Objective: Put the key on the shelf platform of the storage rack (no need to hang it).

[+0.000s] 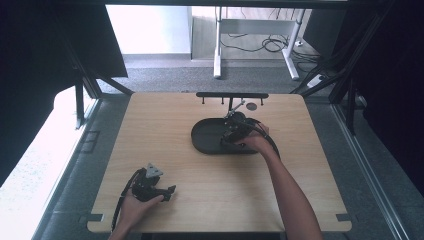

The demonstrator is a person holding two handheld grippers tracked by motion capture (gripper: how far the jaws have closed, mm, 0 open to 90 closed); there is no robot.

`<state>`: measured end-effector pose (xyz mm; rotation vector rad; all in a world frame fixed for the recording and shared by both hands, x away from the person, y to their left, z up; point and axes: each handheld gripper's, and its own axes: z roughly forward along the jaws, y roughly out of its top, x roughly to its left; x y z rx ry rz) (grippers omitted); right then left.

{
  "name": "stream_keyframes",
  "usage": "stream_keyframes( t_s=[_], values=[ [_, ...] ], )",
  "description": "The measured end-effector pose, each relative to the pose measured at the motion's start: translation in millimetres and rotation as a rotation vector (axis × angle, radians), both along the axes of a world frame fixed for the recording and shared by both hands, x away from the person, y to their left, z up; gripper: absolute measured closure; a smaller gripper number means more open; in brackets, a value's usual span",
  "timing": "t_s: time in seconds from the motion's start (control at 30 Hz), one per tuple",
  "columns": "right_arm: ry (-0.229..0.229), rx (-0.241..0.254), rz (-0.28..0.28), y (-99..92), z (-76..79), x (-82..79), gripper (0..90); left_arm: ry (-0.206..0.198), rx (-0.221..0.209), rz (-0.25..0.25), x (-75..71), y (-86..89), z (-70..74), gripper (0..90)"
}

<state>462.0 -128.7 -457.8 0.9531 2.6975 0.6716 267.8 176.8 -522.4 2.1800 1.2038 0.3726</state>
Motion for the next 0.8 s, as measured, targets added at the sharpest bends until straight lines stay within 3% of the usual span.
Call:
stream_keyframes(
  t_s=[0.8],
  values=[
    [0.023, -0.060, -0.036, -19.6, -19.6, 6.8, 49.7, 0.005, 0.004, -0.003, -0.1, -0.9, -1.0, 20.4]
  ],
)
